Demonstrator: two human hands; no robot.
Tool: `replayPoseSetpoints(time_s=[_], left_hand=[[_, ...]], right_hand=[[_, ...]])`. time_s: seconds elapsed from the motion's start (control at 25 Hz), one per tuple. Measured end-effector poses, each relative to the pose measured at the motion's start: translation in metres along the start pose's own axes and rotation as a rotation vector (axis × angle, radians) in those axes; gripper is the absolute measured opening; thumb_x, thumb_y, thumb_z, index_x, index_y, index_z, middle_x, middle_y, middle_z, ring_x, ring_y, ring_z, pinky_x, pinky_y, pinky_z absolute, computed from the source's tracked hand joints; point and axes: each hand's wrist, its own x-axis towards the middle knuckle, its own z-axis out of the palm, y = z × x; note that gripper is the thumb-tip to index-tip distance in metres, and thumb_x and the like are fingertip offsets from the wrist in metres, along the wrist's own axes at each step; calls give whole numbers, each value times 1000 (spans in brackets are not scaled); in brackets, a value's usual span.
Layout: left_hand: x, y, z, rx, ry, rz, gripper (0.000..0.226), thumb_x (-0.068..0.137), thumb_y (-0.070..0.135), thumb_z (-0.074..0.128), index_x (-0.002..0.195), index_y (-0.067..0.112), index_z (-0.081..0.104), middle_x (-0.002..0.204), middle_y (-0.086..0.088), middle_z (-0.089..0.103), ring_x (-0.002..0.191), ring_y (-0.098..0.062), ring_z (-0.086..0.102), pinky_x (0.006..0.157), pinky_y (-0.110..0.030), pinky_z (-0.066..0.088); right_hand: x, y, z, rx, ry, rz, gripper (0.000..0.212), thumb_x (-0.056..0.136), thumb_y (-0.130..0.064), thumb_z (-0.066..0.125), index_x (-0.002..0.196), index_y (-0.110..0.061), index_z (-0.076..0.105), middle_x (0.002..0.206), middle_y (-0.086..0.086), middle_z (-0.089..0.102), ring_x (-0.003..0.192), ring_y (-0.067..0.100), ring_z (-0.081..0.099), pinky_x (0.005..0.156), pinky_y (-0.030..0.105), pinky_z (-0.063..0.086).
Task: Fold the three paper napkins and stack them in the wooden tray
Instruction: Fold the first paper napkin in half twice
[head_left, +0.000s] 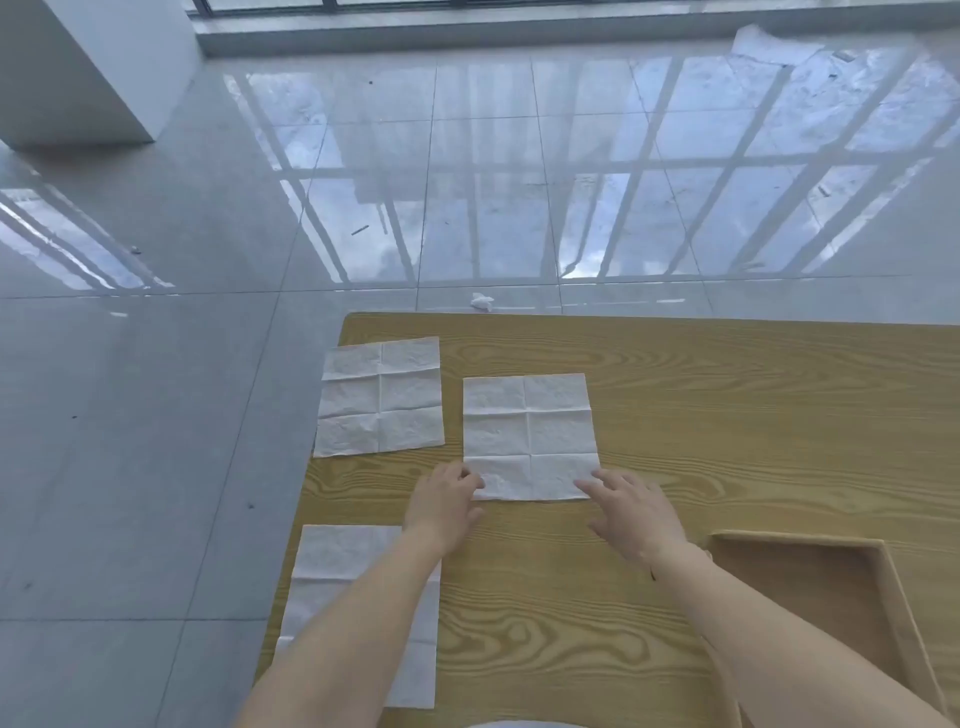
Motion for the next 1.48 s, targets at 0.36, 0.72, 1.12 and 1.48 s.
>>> replayPoseSetpoints(time_s=[0.36,0.72,1.12,1.48], left_hand=[[-13,15,24,12,116,17,17,93,24,60,110,23,61,110,3,57,101,-19,54,83,-32,43],[-85,22,57,-151,240,203,6,88,17,72,83,17,68,87,3,66,75,-19,61,60,-34,52],[-134,5,67,-292,211,285,5,94,20,65,89,22,66,89,12,64,78,-10,59,56,-27,49],[-143,-10,59,-343,192,261,21,98,36,50,93,26,67,87,14,66,75,-5,59,57,-20,47]], right_hand=[[-9,6,38,-44,86,16,53,91,-33,57,140,-34,39,150,-6,38,134,21,37,98,36,37],[-90,1,82,74,293,-39,47,58,-32,91,100,-23,73,94,-3,70,87,23,67,70,38,54],[-123,-17,109,111,350,-32,44,60,-9,85,98,-25,69,100,-5,69,96,23,65,81,36,47],[-145,-9,106,244,424,-75,14,76,-19,82,79,-28,71,74,-17,68,79,15,65,76,32,43]])
